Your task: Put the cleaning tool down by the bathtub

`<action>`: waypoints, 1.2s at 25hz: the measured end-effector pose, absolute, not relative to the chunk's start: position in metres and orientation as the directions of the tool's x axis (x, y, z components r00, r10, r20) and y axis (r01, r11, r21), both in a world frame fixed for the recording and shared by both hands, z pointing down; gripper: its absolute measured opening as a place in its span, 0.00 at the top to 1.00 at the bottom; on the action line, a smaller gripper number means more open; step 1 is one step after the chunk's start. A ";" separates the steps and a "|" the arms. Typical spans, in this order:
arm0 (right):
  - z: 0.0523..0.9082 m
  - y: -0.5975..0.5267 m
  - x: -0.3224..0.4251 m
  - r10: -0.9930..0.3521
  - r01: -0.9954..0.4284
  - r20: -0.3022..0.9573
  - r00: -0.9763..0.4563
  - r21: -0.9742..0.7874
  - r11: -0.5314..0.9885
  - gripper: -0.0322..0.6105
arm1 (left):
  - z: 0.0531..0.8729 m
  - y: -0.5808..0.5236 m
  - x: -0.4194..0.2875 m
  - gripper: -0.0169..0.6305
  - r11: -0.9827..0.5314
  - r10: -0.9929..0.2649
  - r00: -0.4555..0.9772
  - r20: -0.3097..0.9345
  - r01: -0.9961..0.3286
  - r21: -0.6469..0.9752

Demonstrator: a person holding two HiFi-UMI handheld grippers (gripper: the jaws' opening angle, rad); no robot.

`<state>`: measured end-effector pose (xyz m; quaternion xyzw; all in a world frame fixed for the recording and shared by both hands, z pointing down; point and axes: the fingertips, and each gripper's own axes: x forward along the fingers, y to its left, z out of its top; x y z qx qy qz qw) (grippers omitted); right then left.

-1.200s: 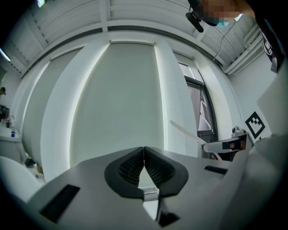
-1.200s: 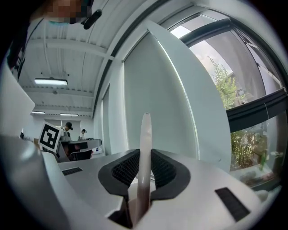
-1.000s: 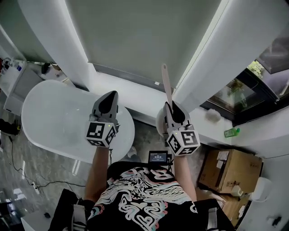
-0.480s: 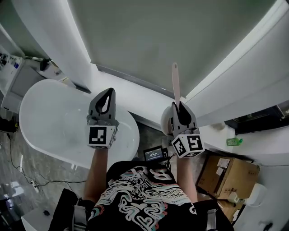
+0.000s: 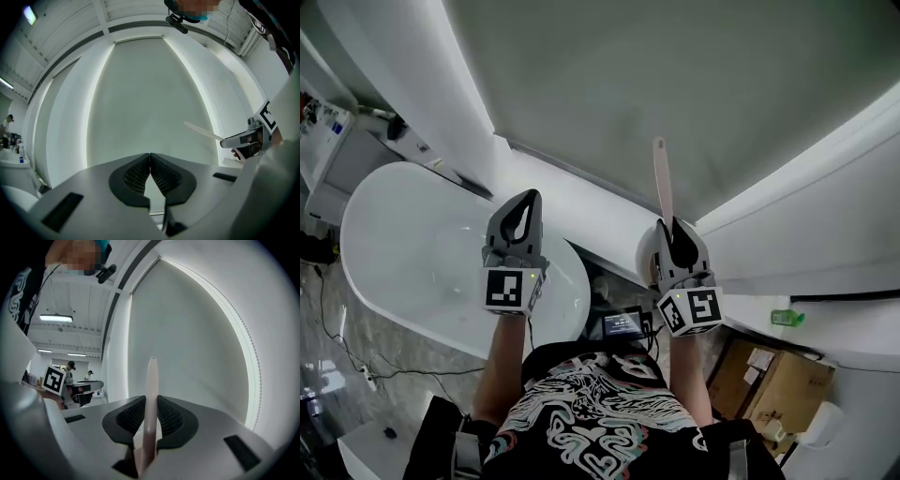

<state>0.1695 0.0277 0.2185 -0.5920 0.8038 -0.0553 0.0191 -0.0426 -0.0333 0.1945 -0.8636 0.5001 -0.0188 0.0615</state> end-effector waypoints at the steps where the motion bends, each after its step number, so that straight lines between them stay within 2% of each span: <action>1: 0.218 0.023 0.169 -0.951 -0.947 0.032 -0.308 -0.105 0.303 0.81 | 0.194 -0.039 -0.042 0.95 -0.490 -0.867 0.497 -0.031 -0.863 -0.126; 30: 0.312 -0.080 0.140 -0.855 -0.873 0.177 -0.487 -0.080 0.480 0.81 | 0.298 -0.121 -0.056 0.95 -0.428 -0.899 0.414 0.145 -0.900 -0.085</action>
